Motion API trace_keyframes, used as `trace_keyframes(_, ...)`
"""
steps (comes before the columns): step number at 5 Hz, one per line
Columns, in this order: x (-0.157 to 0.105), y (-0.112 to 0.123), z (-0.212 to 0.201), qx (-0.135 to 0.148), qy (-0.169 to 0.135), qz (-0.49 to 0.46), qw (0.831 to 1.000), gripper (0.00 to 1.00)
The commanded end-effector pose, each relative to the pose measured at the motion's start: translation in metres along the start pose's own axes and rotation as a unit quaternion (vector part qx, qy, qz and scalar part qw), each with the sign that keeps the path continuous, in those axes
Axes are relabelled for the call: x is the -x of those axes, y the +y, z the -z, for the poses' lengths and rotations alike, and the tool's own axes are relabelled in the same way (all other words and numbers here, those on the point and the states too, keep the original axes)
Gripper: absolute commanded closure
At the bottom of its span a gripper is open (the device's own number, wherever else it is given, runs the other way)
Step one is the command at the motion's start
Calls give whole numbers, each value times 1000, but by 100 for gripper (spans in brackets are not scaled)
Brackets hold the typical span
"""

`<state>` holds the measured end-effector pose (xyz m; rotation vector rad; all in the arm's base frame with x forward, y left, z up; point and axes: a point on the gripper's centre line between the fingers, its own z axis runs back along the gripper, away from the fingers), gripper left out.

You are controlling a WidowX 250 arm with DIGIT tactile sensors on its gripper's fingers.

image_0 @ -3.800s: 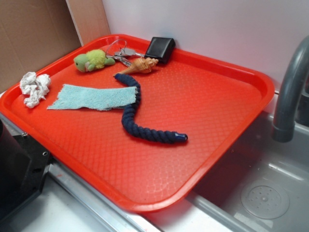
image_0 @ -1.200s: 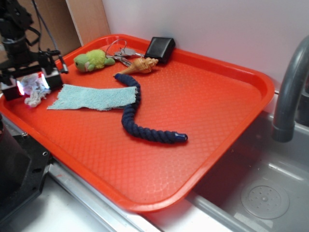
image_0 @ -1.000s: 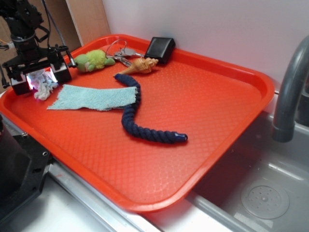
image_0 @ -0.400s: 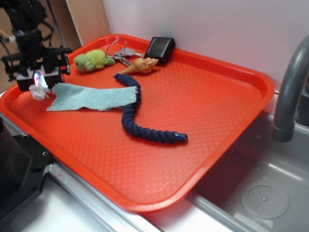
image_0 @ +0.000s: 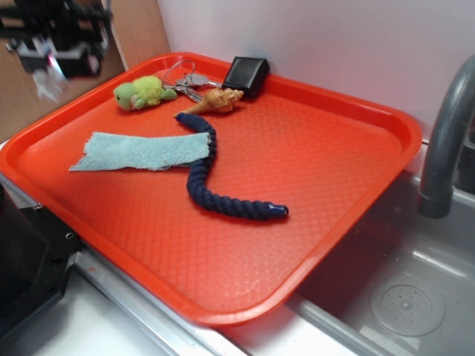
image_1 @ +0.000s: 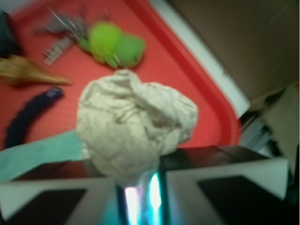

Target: Grab the white paper.

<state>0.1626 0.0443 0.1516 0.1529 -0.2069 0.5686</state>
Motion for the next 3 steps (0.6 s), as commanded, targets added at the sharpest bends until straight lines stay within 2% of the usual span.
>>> trace_keyframes(1, 6, -3, -70, 88, -12, 111, 990, 100)
trace_keyframes(2, 11, -7, -78, 134, -9, 118, 984, 100)
trace_keyframes(3, 17, -12, -80, 164, -7, 134, 977, 100)
